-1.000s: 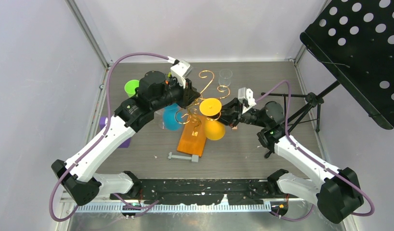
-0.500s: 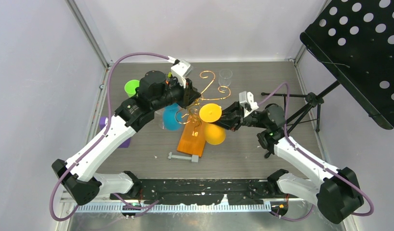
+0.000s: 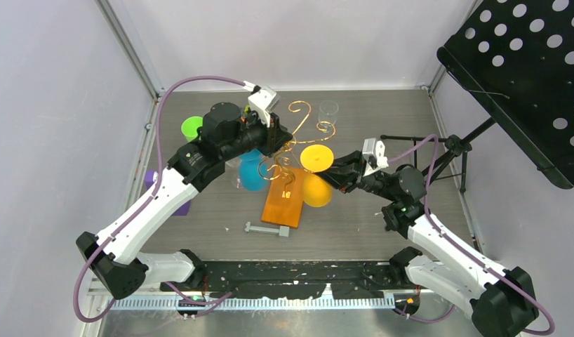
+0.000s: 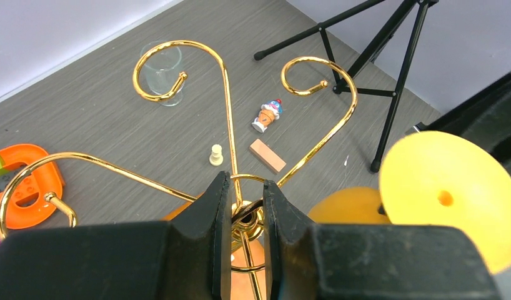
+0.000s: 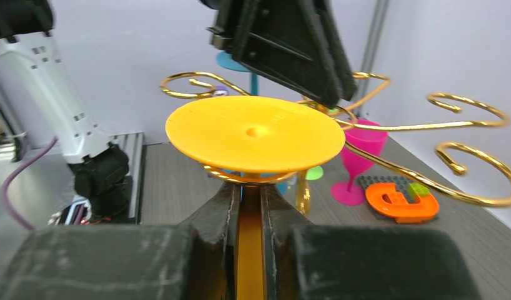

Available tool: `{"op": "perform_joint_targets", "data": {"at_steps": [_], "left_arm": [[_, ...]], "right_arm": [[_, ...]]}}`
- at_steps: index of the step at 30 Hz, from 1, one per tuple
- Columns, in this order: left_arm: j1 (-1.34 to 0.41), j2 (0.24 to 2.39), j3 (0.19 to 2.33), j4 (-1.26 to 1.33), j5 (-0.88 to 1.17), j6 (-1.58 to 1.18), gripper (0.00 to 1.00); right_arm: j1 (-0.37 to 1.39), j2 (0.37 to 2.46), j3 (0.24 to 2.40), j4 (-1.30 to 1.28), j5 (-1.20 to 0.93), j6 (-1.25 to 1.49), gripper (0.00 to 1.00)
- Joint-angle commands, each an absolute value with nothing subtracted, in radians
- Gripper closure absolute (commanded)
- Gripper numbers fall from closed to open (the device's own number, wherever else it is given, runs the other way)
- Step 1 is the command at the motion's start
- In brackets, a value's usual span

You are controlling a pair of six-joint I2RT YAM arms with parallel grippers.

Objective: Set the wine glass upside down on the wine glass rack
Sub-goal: Turn the wine glass upside down at the wine rack.

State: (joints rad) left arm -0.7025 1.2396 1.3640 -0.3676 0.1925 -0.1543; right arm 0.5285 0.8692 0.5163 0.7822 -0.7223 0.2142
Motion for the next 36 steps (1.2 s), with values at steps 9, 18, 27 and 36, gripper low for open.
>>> {"op": "perform_joint_targets", "data": {"at_steps": [9,18,27,36], "left_arm": [[-0.692,1.235,1.321,-0.378,0.171,-0.167,0.90],[-0.692,1.232,1.327,-0.377,0.172,-0.168,0.85],[-0.693,1.221,1.336,-0.379,0.169,-0.169,0.73],[-0.692,1.207,1.348,-0.374,0.167,-0.170,0.55]], "right_arm": [[0.528,0.930,0.630,0.520,-0.548,0.106,0.88],[0.529,0.863,0.603,0.486,-0.517,0.050,0.52],[0.529,0.712,0.575,0.421,-0.465,0.007,0.27],[0.530,0.579,0.534,0.312,-0.418,0.006,0.13]]}}
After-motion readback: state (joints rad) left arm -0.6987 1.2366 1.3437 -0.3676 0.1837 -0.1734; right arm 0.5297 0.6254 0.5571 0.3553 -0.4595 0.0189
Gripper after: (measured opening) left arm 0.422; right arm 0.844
